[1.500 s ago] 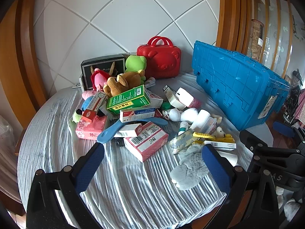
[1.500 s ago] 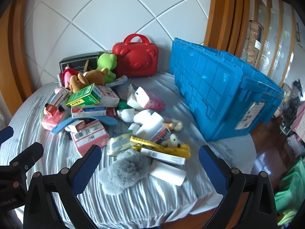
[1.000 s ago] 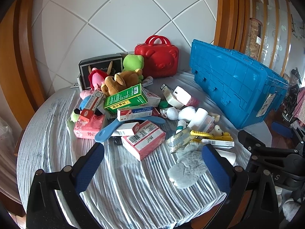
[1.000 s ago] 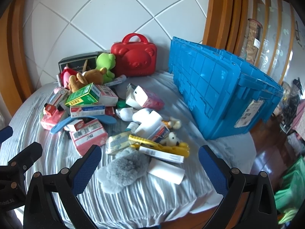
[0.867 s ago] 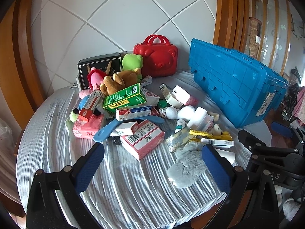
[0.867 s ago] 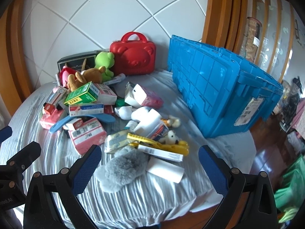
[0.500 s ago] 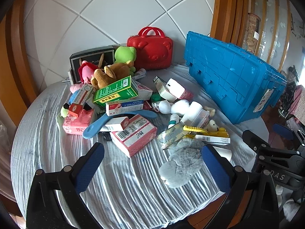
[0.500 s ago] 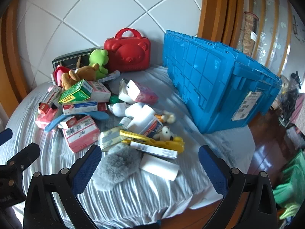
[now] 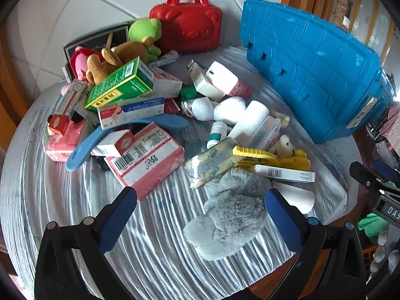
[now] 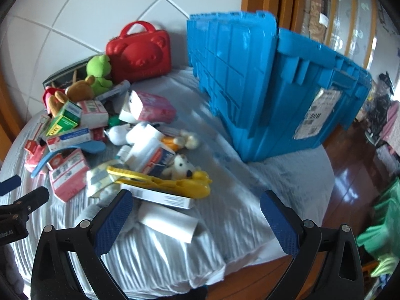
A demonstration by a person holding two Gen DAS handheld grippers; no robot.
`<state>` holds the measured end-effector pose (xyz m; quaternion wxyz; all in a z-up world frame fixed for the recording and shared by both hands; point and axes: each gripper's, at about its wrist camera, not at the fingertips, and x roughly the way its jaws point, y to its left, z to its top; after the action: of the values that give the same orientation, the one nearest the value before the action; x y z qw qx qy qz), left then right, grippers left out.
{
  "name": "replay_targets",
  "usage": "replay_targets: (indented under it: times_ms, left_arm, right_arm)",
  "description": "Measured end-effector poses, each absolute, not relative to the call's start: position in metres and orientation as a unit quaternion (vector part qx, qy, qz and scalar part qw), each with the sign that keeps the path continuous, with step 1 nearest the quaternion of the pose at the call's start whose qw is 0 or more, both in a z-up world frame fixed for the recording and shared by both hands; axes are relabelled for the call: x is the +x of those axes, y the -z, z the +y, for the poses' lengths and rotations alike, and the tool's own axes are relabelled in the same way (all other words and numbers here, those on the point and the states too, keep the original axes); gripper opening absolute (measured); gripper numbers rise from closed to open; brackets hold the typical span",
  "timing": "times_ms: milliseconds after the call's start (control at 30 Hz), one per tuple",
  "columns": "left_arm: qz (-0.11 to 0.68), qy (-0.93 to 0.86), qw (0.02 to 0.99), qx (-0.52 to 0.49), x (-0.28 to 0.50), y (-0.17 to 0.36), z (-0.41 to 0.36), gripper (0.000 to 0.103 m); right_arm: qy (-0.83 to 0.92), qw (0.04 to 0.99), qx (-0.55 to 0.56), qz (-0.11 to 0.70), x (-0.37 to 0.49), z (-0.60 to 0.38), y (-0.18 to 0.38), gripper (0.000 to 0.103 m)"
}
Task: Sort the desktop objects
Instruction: 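Move both tools toward the grey plush and white paper roll, then grasp the grey fluffy plush with left tool while right tool grasps the white paper roll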
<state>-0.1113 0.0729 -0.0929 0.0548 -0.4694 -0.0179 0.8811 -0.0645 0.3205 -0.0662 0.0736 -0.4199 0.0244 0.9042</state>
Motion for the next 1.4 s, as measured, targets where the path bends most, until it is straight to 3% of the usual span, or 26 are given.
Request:
replay_targets:
  times_ms: [400,433,500,600,800,1033,1167,1400]
  left_arm:
    - [0.049,-0.820,0.080,-0.564,-0.146,0.191,0.134,0.101]
    - [0.052,-0.816,0.081,-0.570,-0.148,0.199,0.135,0.096]
    - [0.029,-0.802,0.105,-0.588,-0.150,0.208,0.132,0.056]
    - [0.026,-0.808,0.098,-0.581,-0.146,0.204,0.125,0.046]
    - [0.037,-0.823,0.074,-0.562,-0.145,0.197,0.113,0.046]
    - [0.038,-0.821,0.087,-0.563,-0.142,0.199,0.121,0.043]
    - [0.021,-0.827,0.082,-0.556,-0.132,0.187,0.105,0.043]
    - [0.024,-0.843,0.088,-0.531,-0.129,0.162,0.084,0.039]
  right_arm:
    - [-0.865,0.027,-0.501,0.016,-0.089,0.345,0.128,0.103]
    - [-0.862,0.021,-0.507,0.014,-0.091,0.345,0.133,0.103]
    - [-0.855,0.005,-0.519,0.006,-0.094,0.343,0.143,0.103]
    - [-0.844,-0.022,-0.536,-0.015,-0.099,0.334,0.158,0.103]
    - [-0.827,-0.066,-0.555,-0.063,-0.111,0.308,0.189,0.101]
    - [-0.807,-0.093,-0.572,-0.117,-0.122,0.283,0.211,0.080]
    - [-0.798,-0.122,-0.584,-0.083,-0.118,0.276,0.206,0.054]
    - [-0.791,-0.116,-0.596,-0.071,-0.125,0.264,0.215,0.049]
